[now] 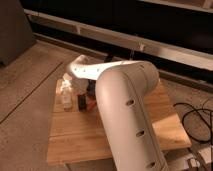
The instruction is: Push the eraser across the table
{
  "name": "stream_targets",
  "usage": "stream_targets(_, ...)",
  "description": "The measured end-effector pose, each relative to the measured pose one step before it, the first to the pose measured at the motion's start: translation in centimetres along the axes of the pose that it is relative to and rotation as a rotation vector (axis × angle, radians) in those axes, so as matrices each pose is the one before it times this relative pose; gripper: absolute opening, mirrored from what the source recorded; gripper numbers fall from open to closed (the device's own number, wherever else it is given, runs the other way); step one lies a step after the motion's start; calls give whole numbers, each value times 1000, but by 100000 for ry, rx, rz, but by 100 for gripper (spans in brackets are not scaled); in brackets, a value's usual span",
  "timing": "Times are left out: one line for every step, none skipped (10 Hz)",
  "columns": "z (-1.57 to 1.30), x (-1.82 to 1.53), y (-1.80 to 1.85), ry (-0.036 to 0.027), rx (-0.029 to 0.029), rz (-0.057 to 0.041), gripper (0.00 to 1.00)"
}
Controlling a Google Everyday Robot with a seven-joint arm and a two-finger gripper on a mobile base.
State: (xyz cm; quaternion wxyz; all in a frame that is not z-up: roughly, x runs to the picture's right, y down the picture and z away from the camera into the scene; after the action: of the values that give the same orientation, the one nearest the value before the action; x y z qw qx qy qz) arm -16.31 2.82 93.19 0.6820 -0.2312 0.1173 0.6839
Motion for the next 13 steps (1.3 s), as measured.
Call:
stream_targets(1080,394,357,1208,-776,-1047,0)
stream_targets(868,428,366,1432,-601,-613,0)
stream_targets(893,405,656,1628,-1189,-625,0)
stream_targets(647,261,461,1239,-1399,28,0)
stream_targets(664,350,123,1871,-297,-123,0)
stream_targets(103,164,1,888,-114,407,0)
stream_targets(77,319,-212,801,541,6,0)
stream_targets(-16,546,-384,840,979,-217,0)
stream_targets(-374,27,-158,-460,594,342,0)
stream_targets(-324,25,-83,-460,635,47,0)
stream_targets(-587,-31,222,-1052,-241,265,0)
stream_targets(-610,79,589,-1237,-808,16,0)
stream_targets(-444,152,590,-893,-764,-163,0)
